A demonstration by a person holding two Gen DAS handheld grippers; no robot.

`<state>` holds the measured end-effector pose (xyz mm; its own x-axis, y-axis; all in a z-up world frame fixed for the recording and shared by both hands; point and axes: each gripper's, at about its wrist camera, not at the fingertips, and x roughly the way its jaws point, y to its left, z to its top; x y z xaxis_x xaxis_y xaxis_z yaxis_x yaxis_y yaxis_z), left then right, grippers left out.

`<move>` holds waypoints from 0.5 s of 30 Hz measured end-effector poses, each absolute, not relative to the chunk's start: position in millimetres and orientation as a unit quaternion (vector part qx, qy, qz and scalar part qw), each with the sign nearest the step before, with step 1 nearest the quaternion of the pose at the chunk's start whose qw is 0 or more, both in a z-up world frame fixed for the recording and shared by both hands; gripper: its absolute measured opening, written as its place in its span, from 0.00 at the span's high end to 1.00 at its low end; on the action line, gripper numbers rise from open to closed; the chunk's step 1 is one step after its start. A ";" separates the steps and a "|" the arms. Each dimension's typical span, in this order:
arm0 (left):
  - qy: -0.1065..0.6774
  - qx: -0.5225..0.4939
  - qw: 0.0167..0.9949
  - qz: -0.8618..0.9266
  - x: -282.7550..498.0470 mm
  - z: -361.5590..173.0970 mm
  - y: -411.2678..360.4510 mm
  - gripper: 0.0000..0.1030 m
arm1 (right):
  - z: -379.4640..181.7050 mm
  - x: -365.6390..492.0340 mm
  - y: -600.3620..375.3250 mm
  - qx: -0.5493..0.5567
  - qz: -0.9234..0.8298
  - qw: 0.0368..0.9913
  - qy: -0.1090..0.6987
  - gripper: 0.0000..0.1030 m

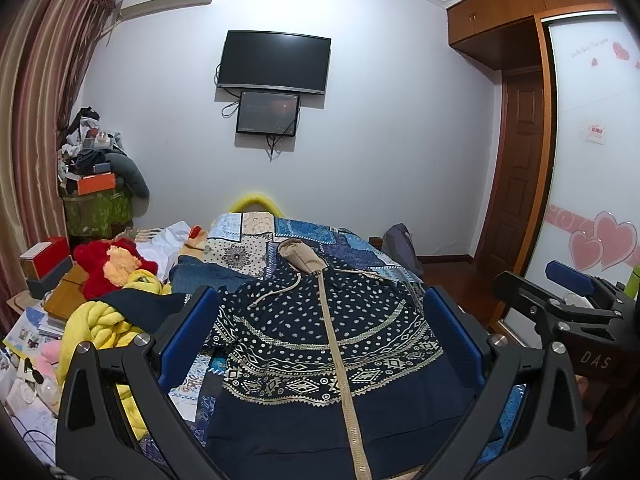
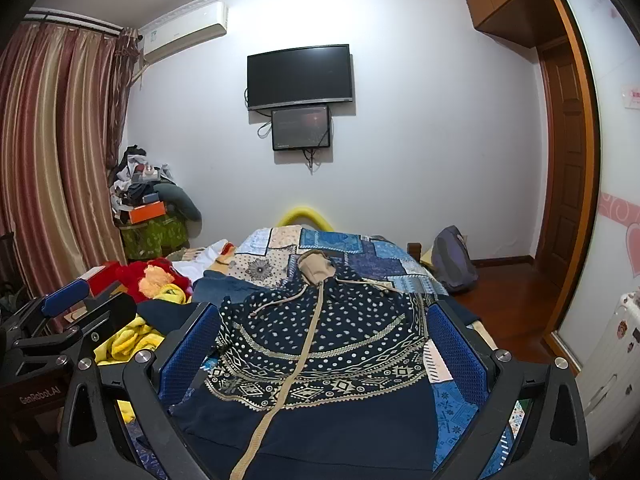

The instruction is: Fold large clothes

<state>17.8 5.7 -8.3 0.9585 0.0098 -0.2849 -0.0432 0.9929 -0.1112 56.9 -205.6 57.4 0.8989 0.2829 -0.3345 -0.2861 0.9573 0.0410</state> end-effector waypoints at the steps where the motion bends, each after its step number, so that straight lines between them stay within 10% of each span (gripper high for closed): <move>1: 0.144 -0.057 0.988 0.014 19.8 -9.7 6.5 0.00 | 55.6 58.0 -205.3 -0.005 0.145 0.974 0.172 0.00; 15: 0.198 -0.105 0.971 0.088 95.8 -52.9 94.7 0.00 | 19.8 130.7 -171.5 -0.043 0.126 0.966 0.220 0.00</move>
